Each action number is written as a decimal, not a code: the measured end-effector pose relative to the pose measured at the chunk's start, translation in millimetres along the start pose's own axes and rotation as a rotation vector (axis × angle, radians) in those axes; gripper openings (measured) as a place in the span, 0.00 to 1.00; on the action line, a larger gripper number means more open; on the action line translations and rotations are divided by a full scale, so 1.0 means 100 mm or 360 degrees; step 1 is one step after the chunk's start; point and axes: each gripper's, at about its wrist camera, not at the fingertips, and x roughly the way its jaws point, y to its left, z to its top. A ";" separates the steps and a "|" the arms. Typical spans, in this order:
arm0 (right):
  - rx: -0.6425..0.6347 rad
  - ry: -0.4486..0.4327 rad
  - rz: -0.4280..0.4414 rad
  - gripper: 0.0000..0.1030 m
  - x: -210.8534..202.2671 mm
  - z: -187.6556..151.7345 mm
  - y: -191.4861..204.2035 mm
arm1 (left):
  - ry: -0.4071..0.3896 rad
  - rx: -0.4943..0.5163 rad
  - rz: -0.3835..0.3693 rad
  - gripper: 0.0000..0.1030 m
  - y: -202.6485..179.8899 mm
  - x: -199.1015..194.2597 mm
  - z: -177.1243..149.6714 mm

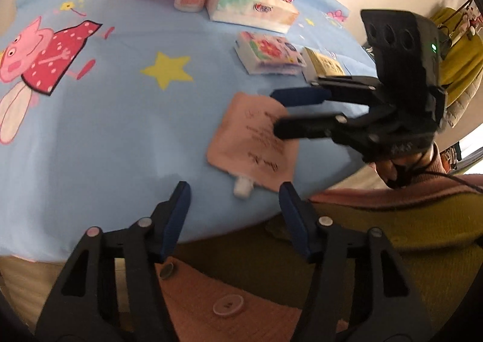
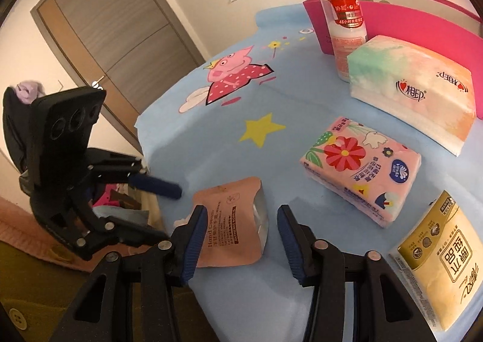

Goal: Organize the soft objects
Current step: 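Move the right gripper to the pink spouted pouch and grasp it, then carry the pink pouch with the right gripper into the pink box and release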

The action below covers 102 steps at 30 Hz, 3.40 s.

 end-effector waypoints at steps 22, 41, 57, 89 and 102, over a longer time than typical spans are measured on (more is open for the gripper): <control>0.0111 -0.0014 0.0052 0.30 -0.10 -0.11 -0.04 | -0.0043 -0.0180 -0.0036 0.21 0.13 0.10 0.26; 0.0237 -0.0075 0.0056 0.28 -0.05 -0.04 -0.08 | -0.0092 -0.0218 0.0022 0.32 0.25 0.07 0.34; 0.0068 -0.0380 -0.0033 0.28 -0.59 0.52 0.04 | -0.0388 -0.0073 0.0071 0.32 0.11 -0.47 1.01; 0.0208 -0.0555 -0.0277 0.29 -0.63 2.07 -1.19 | -0.0380 0.0075 0.0308 0.32 0.48 0.06 3.13; 0.0278 -0.0402 -0.0418 0.43 -0.45 2.04 -1.35 | -0.0423 0.0032 0.0377 0.32 0.59 0.07 3.08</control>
